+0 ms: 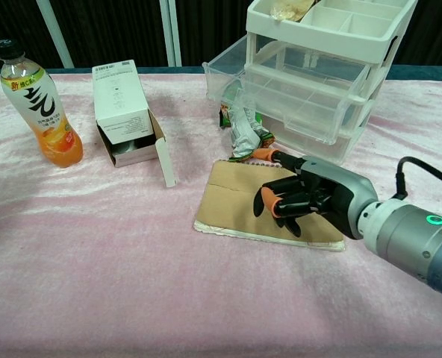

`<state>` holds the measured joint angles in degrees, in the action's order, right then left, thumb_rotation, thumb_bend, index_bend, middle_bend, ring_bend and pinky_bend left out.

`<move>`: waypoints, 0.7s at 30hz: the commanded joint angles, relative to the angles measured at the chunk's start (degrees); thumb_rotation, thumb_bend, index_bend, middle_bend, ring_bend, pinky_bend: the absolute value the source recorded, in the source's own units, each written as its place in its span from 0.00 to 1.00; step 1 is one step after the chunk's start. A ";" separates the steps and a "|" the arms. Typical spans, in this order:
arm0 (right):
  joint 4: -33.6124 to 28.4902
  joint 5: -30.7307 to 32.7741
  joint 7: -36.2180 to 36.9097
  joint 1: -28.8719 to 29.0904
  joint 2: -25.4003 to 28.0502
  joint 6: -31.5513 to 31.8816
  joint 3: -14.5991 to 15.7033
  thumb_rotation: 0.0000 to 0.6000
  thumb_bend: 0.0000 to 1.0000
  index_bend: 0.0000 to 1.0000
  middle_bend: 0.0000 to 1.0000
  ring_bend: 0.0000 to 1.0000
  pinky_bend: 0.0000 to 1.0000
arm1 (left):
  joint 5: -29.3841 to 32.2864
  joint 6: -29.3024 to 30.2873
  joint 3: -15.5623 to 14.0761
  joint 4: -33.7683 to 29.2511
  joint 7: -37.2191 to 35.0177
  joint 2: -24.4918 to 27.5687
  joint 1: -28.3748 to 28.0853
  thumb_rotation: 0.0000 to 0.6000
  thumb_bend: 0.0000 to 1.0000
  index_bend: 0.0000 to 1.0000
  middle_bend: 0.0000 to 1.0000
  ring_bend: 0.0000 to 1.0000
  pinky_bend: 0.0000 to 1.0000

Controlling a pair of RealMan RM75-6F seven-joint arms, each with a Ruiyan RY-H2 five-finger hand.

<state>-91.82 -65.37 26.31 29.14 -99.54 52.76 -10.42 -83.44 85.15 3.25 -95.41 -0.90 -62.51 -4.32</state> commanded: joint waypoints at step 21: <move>3.98 -1.32 7.18 -10.92 31.59 0.30 5.12 1.00 0.30 0.03 0.26 0.40 0.39 | -0.14 0.54 -0.08 -0.68 1.63 -0.04 0.27 1.00 0.36 0.04 0.01 0.00 0.00</move>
<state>-90.05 -67.82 37.65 20.09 -70.31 49.94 -5.64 -83.57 85.68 3.17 -96.08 0.72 -62.54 -4.06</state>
